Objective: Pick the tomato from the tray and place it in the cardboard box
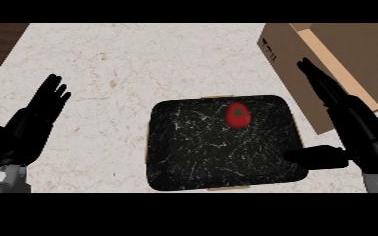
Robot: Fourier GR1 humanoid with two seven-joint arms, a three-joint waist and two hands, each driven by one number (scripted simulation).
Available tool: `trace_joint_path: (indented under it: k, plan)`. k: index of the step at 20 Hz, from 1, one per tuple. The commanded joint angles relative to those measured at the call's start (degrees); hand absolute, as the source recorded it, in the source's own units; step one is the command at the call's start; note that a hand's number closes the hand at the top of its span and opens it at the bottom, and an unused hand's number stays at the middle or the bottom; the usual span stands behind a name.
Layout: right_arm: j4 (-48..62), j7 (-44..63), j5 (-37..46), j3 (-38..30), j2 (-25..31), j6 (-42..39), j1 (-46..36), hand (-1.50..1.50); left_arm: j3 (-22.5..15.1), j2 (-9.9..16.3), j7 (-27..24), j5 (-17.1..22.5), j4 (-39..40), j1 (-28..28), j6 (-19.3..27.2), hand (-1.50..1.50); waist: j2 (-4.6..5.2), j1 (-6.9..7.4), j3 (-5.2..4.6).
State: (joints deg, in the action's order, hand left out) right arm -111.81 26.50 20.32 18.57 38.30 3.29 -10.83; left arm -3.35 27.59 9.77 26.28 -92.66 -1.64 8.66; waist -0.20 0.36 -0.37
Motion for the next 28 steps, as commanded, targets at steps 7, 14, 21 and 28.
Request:
trace_joint_path:
  k: [7, 14, 21, 28]
  plan:
    - [2.9, 34.0, -3.8, 7.9, -7.9, -20.6, -20.3, -1.50, -0.7, -2.0, -1.9, -2.0, 1.1, 1.7, -0.9, 0.00, 0.18, 0.93, 0.25]
    - [8.4, 40.5, -8.7, 5.8, -12.8, -25.8, -23.9, -1.50, 2.3, -1.6, 0.7, -1.3, 1.8, -2.0, -2.0, 0.00, 0.13, -0.01, 0.31]
    - [12.3, 41.7, -5.7, 8.9, -18.5, -25.1, -24.1, -1.50, 3.0, -2.6, 2.2, -2.2, -0.5, -0.6, -2.5, 0.00, 0.13, -0.01, 0.34]
    - [11.7, 34.7, -2.3, 5.5, -17.2, -27.4, -19.0, -1.50, 5.5, -4.0, -0.3, -3.2, 5.1, -1.9, -7.0, 0.00, 0.18, -0.35, 0.35]
